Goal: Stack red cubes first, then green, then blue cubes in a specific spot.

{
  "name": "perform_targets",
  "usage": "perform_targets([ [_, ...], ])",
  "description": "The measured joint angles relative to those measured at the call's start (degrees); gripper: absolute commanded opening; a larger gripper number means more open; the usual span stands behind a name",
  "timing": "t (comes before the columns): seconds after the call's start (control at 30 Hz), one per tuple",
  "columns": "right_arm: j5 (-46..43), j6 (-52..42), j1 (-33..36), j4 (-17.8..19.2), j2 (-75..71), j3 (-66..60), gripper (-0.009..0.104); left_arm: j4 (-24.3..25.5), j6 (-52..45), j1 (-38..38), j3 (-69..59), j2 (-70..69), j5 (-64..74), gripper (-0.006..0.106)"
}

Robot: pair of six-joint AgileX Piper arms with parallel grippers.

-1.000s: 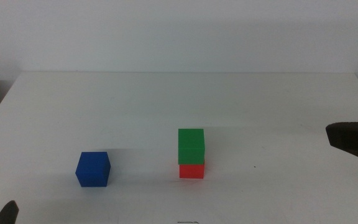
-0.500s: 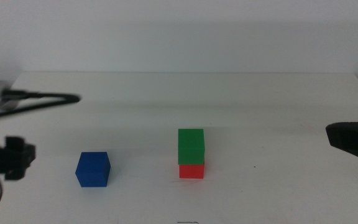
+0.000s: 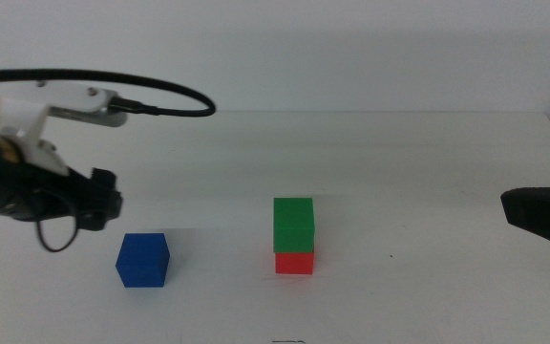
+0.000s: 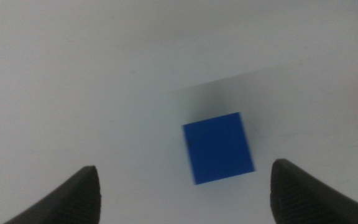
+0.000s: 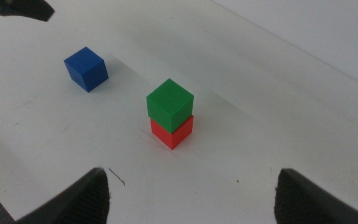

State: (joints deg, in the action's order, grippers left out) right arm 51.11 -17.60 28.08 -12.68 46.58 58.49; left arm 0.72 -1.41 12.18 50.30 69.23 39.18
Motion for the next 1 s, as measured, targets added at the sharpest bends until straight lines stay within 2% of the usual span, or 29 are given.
perform_targets([
  [0.43, 0.00, 0.00, 0.00, 0.07, 0.00, 0.00, 0.068, -2.77, 11.05, 2.43, 5.91, 14.96, 3.66, 0.093],
  [0.63, 0.00, 0.00, 0.00, 0.07, 0.00, 0.00, 0.068, -2.94, 11.90, 2.43, 11.81, 22.21, 8.00, 0.093],
  [1.0, 0.00, 0.05, 0.00, 0.07, 0.00, 0.00, 0.068, -2.94, 12.04, 2.96, 13.18, 30.75, 8.19, 0.093],
])
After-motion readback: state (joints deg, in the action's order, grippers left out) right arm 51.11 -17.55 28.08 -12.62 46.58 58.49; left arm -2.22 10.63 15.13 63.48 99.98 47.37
